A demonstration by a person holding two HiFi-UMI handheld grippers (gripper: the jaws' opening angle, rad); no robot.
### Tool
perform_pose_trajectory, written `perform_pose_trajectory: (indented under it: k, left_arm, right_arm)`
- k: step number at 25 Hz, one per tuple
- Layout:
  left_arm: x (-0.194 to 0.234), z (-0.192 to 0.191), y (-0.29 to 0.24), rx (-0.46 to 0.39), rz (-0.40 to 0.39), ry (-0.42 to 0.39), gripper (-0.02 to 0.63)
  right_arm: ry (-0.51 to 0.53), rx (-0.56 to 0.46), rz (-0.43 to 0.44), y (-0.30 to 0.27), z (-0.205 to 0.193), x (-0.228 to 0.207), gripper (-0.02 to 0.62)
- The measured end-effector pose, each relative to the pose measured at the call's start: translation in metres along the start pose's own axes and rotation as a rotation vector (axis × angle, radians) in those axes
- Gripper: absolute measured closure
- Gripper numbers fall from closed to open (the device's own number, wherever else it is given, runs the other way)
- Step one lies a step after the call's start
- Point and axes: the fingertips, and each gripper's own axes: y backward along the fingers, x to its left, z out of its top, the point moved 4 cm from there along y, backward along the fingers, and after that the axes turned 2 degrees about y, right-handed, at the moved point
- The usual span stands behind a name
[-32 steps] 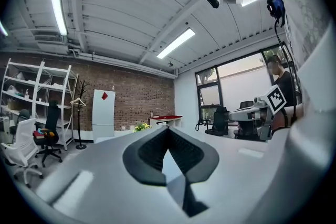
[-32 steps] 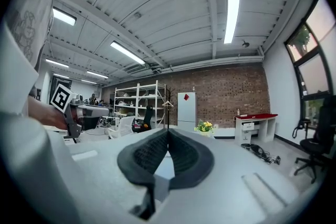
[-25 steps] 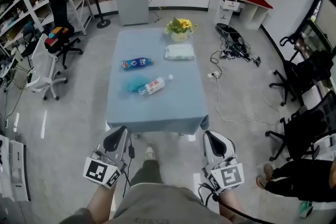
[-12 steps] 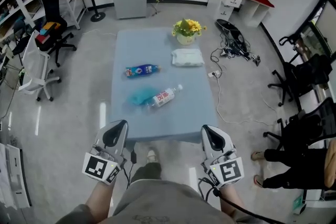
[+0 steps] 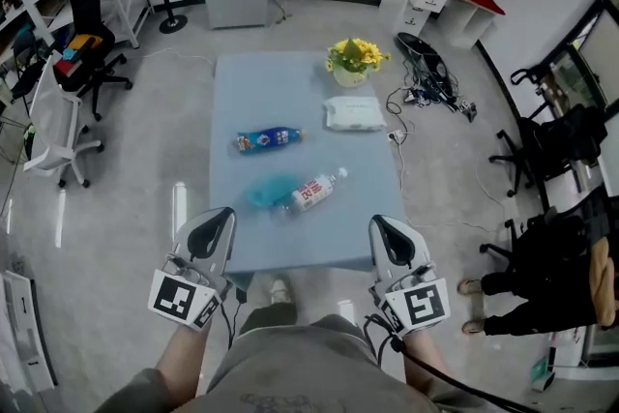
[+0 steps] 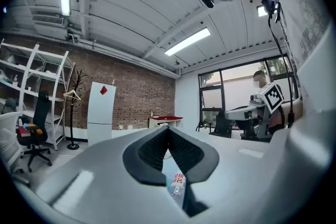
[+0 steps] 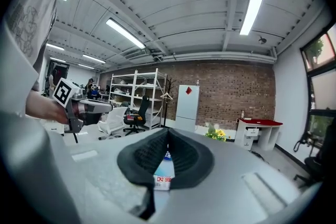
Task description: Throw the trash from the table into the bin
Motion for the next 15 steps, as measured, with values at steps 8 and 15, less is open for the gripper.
perform_pose_trajectory:
  k: [8, 15]
  left_arm:
    - [0.015, 0.007, -0.009, -0.03, 0.019, 0.008, 0.606]
    - [0.008, 0.013, -0.006, -0.027, 0.069, 0.004, 0.606]
  right_arm:
    - [0.018, -0.007, 0.036, -0.029, 0.008, -0.001, 0.592]
    - [0.008, -0.018, 0.075, -0.04, 0.002, -0.012, 0.592]
